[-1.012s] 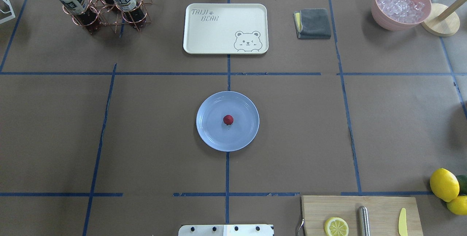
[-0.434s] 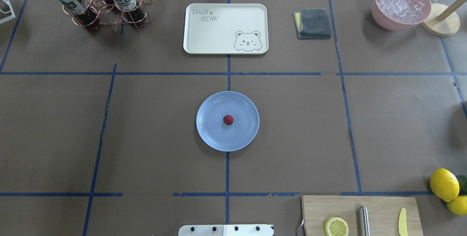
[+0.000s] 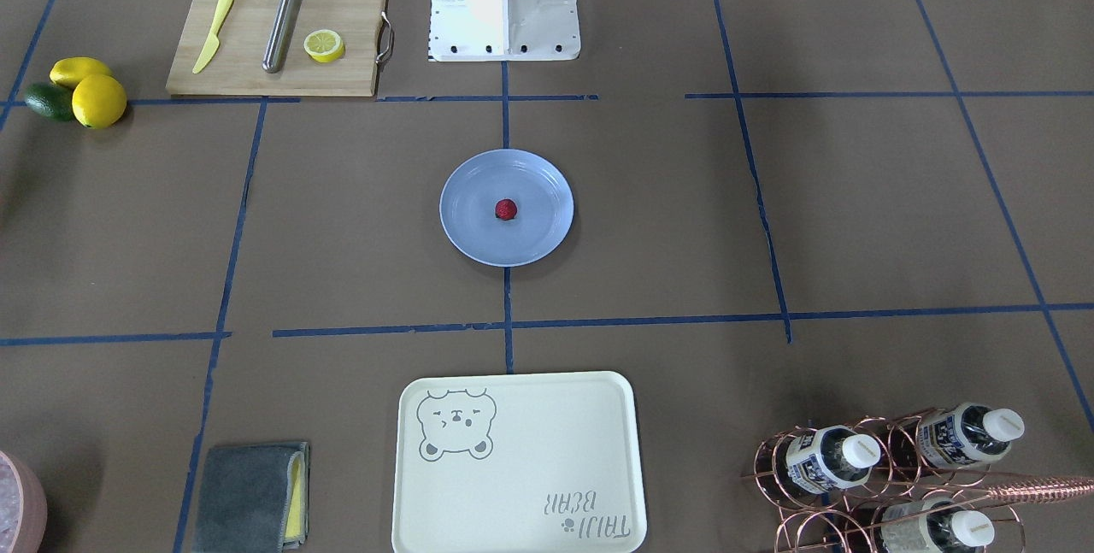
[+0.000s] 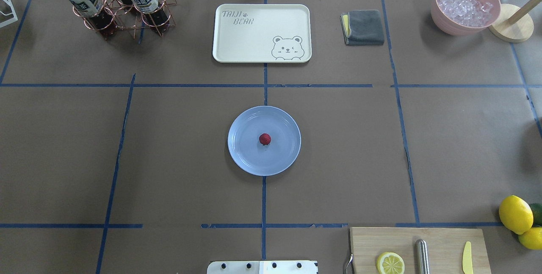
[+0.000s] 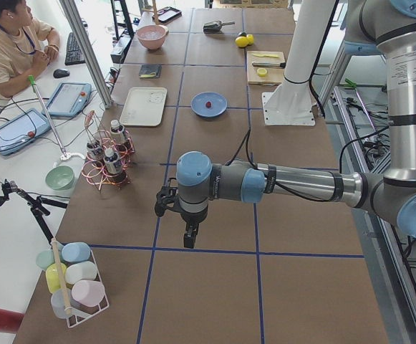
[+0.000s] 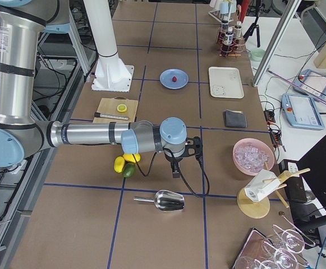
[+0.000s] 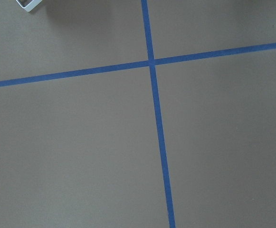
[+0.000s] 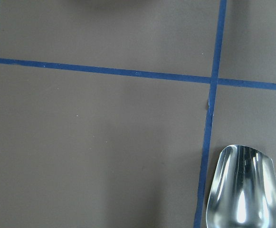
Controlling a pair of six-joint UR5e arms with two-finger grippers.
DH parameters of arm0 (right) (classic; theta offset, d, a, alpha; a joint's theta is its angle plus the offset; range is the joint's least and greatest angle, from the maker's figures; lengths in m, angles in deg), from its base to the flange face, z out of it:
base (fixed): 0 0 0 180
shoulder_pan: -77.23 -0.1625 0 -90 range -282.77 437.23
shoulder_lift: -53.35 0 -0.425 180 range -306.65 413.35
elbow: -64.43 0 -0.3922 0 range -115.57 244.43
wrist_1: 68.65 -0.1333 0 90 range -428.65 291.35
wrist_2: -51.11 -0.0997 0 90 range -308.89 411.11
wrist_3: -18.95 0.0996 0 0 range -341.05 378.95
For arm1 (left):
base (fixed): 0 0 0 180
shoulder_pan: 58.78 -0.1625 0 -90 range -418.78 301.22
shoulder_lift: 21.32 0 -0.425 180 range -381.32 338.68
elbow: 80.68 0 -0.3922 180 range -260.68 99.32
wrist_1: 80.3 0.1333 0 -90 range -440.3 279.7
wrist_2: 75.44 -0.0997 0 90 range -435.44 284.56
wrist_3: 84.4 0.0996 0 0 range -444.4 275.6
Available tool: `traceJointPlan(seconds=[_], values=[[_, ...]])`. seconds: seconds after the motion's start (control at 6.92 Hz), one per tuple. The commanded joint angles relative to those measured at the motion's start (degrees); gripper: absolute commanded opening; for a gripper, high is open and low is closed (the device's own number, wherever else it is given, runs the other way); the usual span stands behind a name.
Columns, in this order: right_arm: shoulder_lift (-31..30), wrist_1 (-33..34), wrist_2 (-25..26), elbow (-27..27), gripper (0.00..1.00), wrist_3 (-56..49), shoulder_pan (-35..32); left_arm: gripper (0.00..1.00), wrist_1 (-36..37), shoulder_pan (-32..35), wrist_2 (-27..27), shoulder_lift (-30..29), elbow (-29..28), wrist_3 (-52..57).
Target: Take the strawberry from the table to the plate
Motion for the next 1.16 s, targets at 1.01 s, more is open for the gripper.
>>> traceJointPlan(seconds=[1.01], values=[[-1.1, -1.1, 5.5, -2.6, 1.00, -2.6, -0.2, 1.00, -0.5, 0.2, -2.9, 0.0, -0.4, 2.7]])
